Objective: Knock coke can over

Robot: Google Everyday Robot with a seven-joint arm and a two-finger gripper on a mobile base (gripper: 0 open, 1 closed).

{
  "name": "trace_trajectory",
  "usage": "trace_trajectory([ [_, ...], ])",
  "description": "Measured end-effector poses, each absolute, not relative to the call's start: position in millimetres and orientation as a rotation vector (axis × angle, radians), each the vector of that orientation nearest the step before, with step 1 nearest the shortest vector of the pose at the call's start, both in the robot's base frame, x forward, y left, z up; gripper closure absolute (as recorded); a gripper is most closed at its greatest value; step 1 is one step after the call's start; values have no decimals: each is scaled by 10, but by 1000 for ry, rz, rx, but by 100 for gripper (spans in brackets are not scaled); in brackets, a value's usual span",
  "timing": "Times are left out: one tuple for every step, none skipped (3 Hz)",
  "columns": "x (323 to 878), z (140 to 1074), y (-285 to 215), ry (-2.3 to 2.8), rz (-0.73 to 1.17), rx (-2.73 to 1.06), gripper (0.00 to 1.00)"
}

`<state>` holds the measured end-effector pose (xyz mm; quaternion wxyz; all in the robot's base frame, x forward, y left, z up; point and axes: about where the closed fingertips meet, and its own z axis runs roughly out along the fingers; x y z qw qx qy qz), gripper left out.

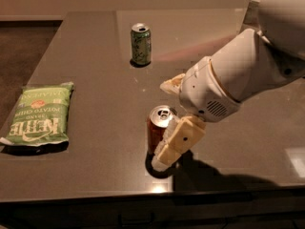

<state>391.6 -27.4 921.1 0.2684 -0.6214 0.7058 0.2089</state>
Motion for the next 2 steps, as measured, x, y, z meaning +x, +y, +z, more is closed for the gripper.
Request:
trace_trajectory([
  [3945,9149,-265,1918,569,-1659,0],
  [3948,9108,-253,1933,590,-1656,15],
])
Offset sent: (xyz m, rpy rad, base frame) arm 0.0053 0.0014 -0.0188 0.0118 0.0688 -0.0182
